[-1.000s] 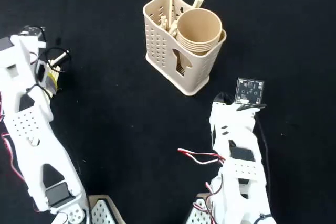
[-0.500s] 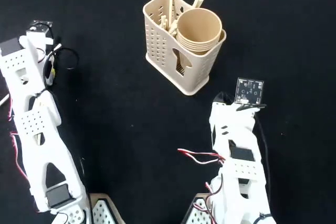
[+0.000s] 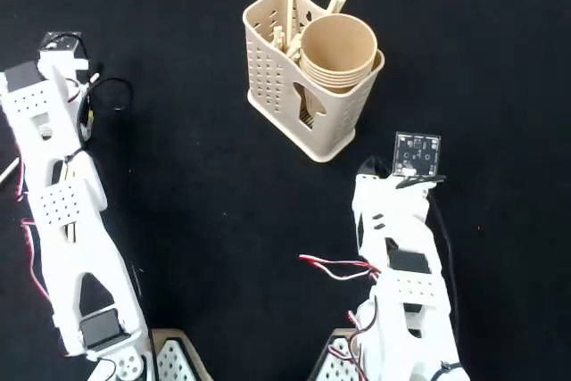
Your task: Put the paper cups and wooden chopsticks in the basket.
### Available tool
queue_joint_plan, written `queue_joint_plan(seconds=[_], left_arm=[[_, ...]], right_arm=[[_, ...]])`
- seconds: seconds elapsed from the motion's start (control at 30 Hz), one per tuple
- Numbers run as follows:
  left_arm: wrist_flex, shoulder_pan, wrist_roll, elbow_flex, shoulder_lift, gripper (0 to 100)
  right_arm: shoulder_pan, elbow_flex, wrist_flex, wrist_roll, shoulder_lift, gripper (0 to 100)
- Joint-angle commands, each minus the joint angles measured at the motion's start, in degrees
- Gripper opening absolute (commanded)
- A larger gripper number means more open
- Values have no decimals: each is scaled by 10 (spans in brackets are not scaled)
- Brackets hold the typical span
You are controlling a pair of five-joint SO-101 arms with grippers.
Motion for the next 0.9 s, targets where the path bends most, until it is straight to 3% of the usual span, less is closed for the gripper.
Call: queue_joint_plan(seconds=[0.0,0.3,0.43,0.57,0.87], left_arm=[[1,17,43,82,-125,28],[-4,73,51,508,-532,29],[-41,85,51,572,-672,29],[-127,100,52,642,-748,29],[-236,167,62,816,-908,29]], right_arm=[[-10,2,-12,11,-13,15],[-10,2,-12,11,-13,15],[-10,3,-12,11,-13,15],[-10,3,-12,11,-13,15],[-9,4,-12,11,-13,15]])
